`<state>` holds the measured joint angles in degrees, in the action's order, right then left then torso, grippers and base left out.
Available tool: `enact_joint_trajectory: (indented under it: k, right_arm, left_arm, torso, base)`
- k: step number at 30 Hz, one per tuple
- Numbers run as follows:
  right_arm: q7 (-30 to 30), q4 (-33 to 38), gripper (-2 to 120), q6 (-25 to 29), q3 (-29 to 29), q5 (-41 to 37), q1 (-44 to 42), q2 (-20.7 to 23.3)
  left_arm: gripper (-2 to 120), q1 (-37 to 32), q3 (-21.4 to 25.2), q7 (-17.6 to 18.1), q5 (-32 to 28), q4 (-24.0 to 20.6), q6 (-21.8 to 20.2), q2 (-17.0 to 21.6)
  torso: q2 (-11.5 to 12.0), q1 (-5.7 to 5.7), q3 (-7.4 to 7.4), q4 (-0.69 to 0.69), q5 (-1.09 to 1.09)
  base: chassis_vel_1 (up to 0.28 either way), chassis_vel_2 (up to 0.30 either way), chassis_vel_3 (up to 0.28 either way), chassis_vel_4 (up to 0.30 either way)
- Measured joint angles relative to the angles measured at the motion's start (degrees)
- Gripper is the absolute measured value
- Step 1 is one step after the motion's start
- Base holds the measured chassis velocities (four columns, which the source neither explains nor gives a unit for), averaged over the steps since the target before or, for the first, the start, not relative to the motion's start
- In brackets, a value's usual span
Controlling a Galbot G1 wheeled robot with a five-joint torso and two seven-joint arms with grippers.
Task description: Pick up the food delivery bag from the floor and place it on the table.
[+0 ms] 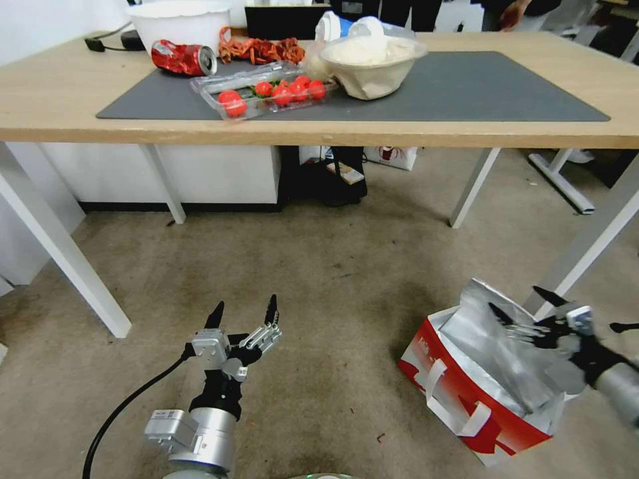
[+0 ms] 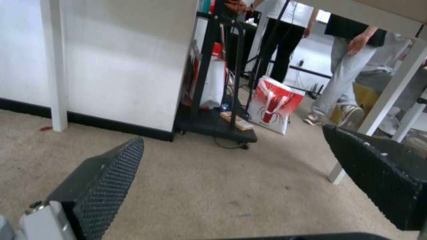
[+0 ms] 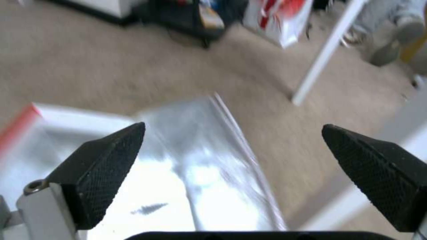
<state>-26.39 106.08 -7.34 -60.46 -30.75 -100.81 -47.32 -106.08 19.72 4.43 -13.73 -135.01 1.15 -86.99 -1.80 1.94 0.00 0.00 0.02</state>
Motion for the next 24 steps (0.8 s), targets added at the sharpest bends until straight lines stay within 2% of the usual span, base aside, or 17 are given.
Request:
enact_joint_trajectory:
  k: [5,12,24]
  right_arm:
    - [-0.8,-4.4,100,-0.1,-0.8,3.8,-0.2,2.3]
    - [-6.7,-12.1,100,2.7,0.4,8.3,1.7,3.4]
    - [-10.5,-17.2,100,4.7,2.7,13.1,3.8,4.0]
  left_arm:
    - [100,-0.5,-0.6,0.2,0.3,0.1,0.4,-0.5]
    - [100,-0.1,-0.8,0.4,0.6,0.3,0.4,-0.5]
    - [100,0.1,-0.9,0.5,0.3,1.2,0.4,-0.4]
  torso:
    - [0.0,0.0,0.0,0.0,0.0]
    - [-0.1,0.01,0.0,0.0,0.0]
    - [-0.1,0.01,0.0,0.0,-0.01]
  base:
    - [0.0,0.0,0.0,0.0]
    - [0.0,0.0,0.0,0.0]
    - [0.0,0.0,0.0,0.0]
